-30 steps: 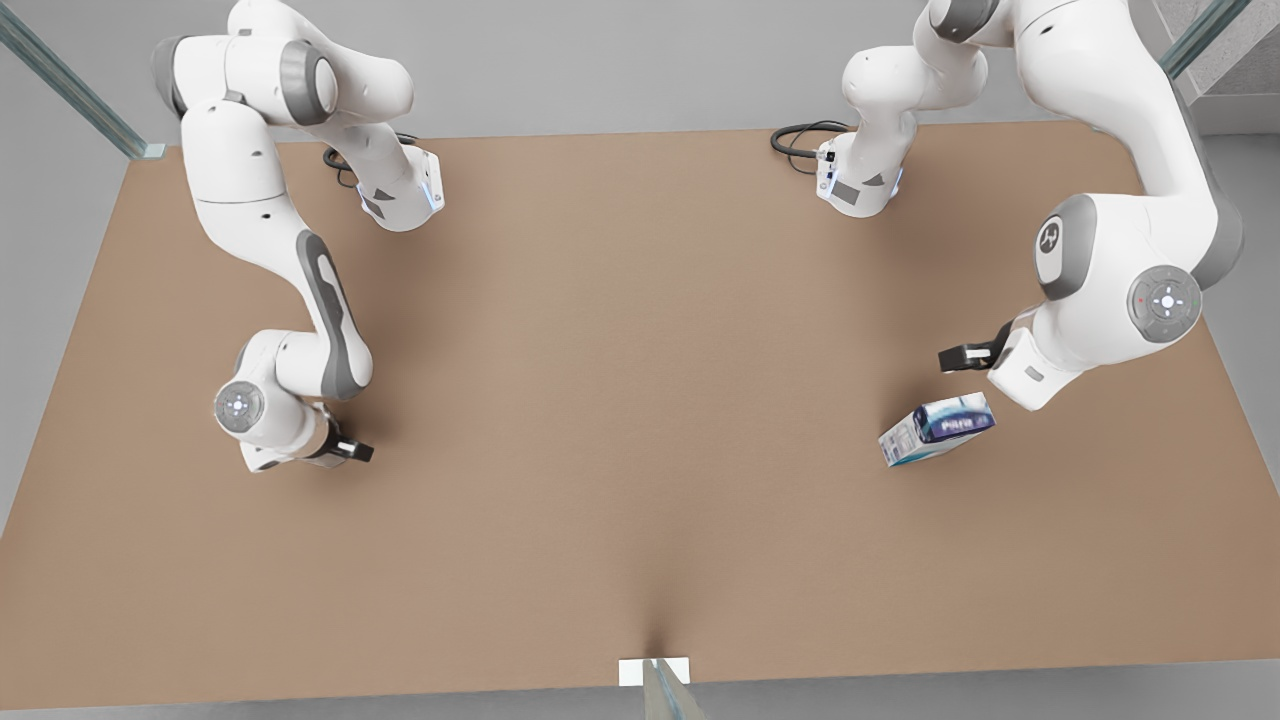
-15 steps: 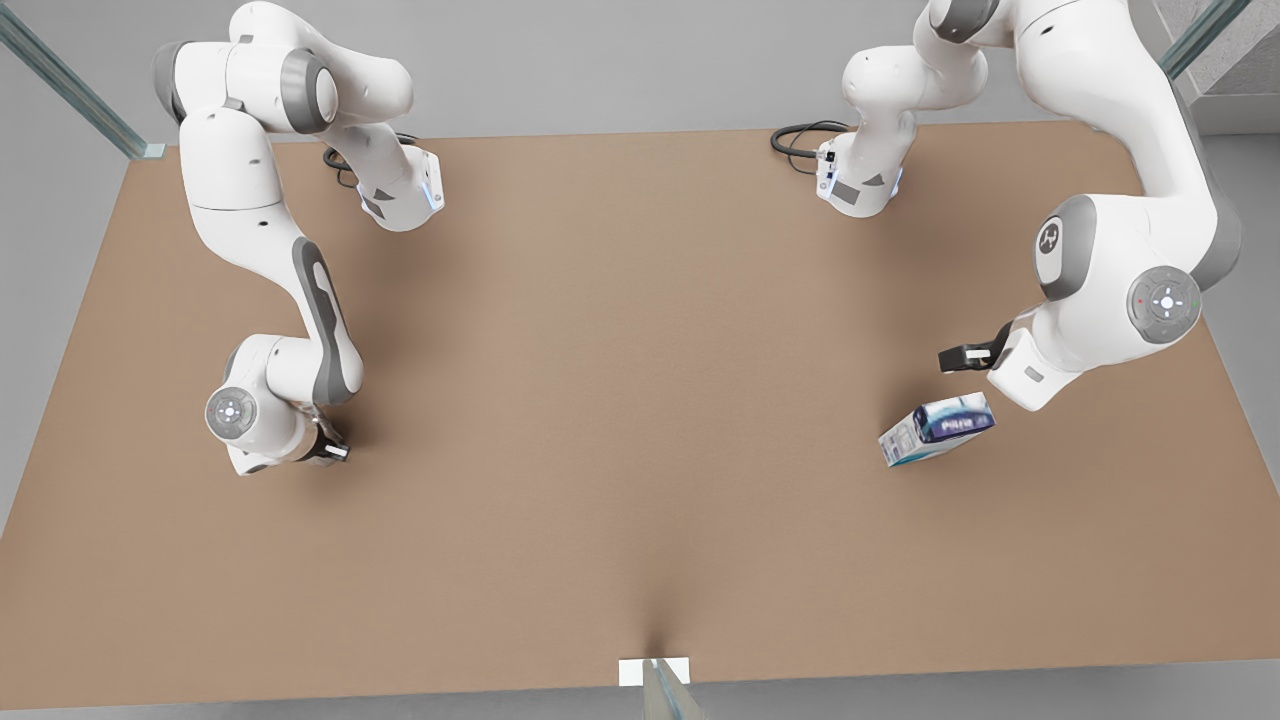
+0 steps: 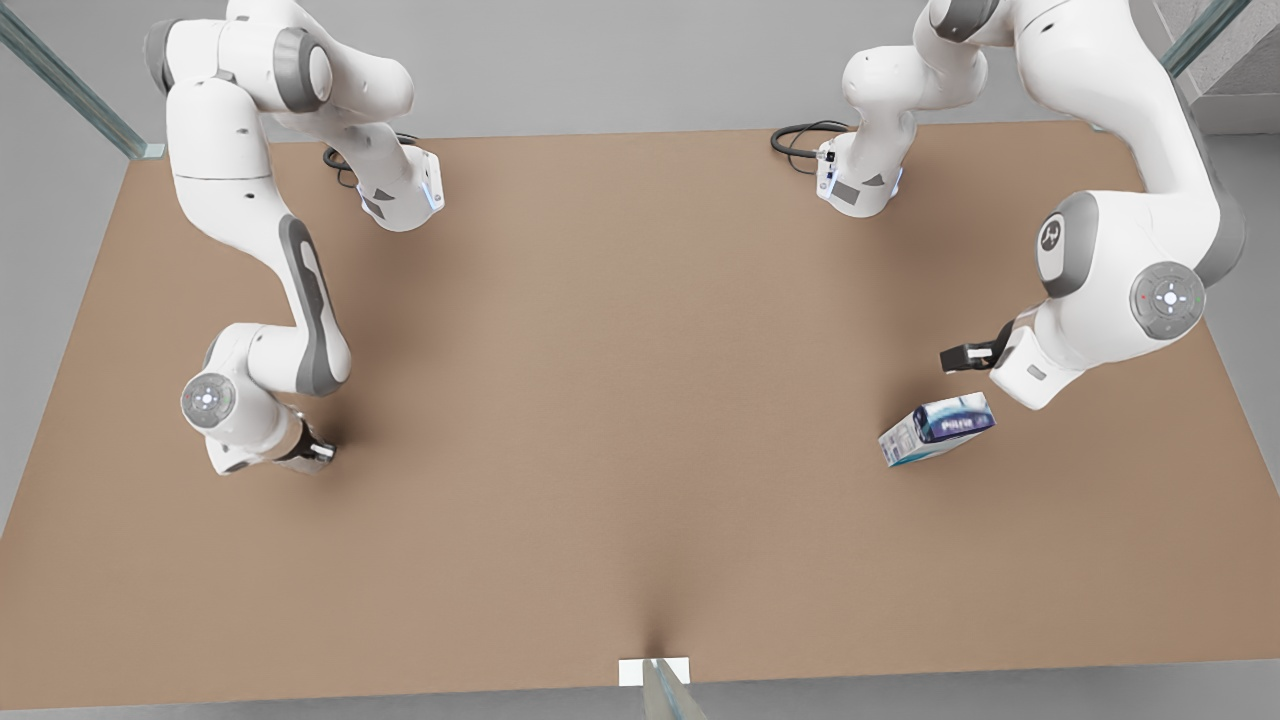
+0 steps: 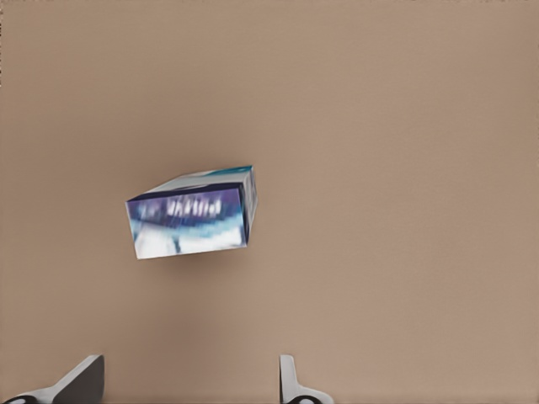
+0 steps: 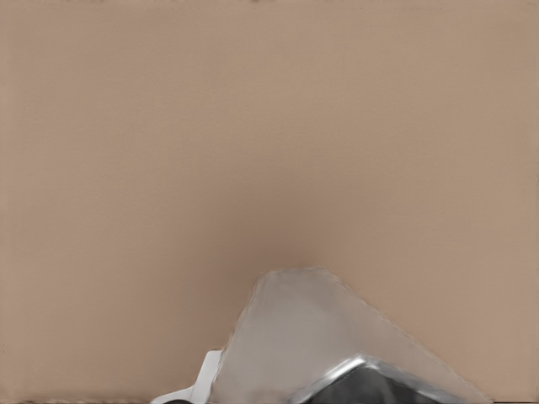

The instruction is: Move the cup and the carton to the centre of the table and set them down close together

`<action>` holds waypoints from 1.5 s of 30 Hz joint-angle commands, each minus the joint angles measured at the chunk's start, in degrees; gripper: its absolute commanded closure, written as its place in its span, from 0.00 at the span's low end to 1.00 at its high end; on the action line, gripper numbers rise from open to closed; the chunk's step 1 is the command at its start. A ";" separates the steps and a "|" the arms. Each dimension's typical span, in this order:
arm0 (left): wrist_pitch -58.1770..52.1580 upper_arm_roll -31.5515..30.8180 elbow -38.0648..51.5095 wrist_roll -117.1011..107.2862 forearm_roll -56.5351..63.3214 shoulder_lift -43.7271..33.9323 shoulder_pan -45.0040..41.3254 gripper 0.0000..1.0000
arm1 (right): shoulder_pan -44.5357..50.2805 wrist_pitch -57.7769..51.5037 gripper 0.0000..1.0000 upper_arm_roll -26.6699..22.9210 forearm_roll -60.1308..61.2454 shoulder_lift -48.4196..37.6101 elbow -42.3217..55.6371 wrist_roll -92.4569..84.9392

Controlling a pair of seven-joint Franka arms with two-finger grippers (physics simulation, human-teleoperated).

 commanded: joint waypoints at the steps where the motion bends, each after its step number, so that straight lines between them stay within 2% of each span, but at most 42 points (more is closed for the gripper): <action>1: 0.00 0.00 0.00 0.09 0.01 0.06 0.00 0.00 | -0.01 -0.22 0.79 0.01 -0.61 -0.29 0.00 0.42; 6: 0.09 1.05 0.00 0.09 0.10 -0.03 0.00 0.00 | 0.08 -6.19 0.79 0.71 -0.34 -0.73 3.96 1.74; 9: 0.26 1.40 -0.09 0.00 0.10 -0.29 0.00 0.00 | 0.34 -9.88 0.79 3.70 -0.52 -0.29 8.09 6.92; 12: 1.05 5.45 0.26 -2.46 -0.08 0.06 0.00 0.00 | 2.10 -15.69 0.79 7.39 -0.61 3.13 16.70 16.59; 13: 1.58 7.29 0.26 -3.34 -0.08 0.06 0.00 0.00 | 2.28 -17.09 0.79 9.06 -0.87 5.15 20.12 19.93; 15: 6.41 9.05 0.00 -10.71 -0.61 0.50 0.00 0.00 | 6.84 -22.36 0.79 9.24 -1.40 8.58 28.30 27.04; 16: 7.47 9.05 0.44 -19.68 -0.61 2.43 0.09 0.00 | 8.08 -24.38 0.79 9.24 -0.96 9.90 31.82 30.39; 18: 10.37 9.05 -0.26 -35.85 -4.47 1.11 0.00 0.00 | 8.78 -29.13 0.79 10.99 -0.61 14.73 41.22 34.25; 20: 10.63 9.05 -2.81 -38.32 -4.56 -0.47 0.00 0.00 | 11.50 -32.73 0.79 11.26 -0.61 22.55 55.53 37.50; 21: 14.67 9.05 -6.93 -40.68 -4.65 -2.57 0.00 0.00 | 11.86 -32.83 0.79 11.35 -0.61 26.41 61.07 37.60; 22: 15.38 9.14 -8.08 -50.62 -4.47 -2.23 0.00 0.00 | 14.23 -31.60 0.79 11.09 -0.61 30.64 65.83 37.60; 24: 18.10 9.14 -9.84 -58.18 -4.21 -2.14 0.00 0.00 | 15.99 -26.50 0.79 11.26 -0.61 33.81 68.73 39.53; 26: 18.46 9.14 -11.69 -69.00 -4.47 -2.05 0.00 0.00 | 16.60 -18.94 0.79 15.21 -0.43 36.00 69.09 41.46; 30: 21.09 8.88 -14.94 -69.00 -5.44 -1.61 0.00 0.00 | 16.78 -11.47 0.79 19.87 -0.43 38.11 69.17 42.43; 36: 26.01 8.88 -18.02 -69.52 -7.29 -1.08 -0.09 0.00 | 25.22 -4.26 0.79 16.01 -4.65 42.86 70.84 41.64; 40: 31.55 8.88 -18.46 -68.73 -6.76 -0.29 0.00 0.00 | 25.57 -2.59 0.79 16.27 -6.05 44.09 70.76 36.37; 43: 29.79 8.70 -22.41 -70.22 -4.30 -2.58 -0.18 0.00 | 25.57 -2.06 0.79 16.71 -5.97 44.09 70.76 36.19; 44: 29.79 8.70 -22.50 -72.95 -4.30 -2.67 -0.53 0.00 | 25.57 -2.06 0.62 16.71 -5.97 44.09 70.76 36.19; 45: 29.71 8.70 -22.85 -74.71 -4.30 -3.02 -0.62 0.00 | 25.57 -2.33 0.38 16.71 -5.97 44.00 70.76 35.75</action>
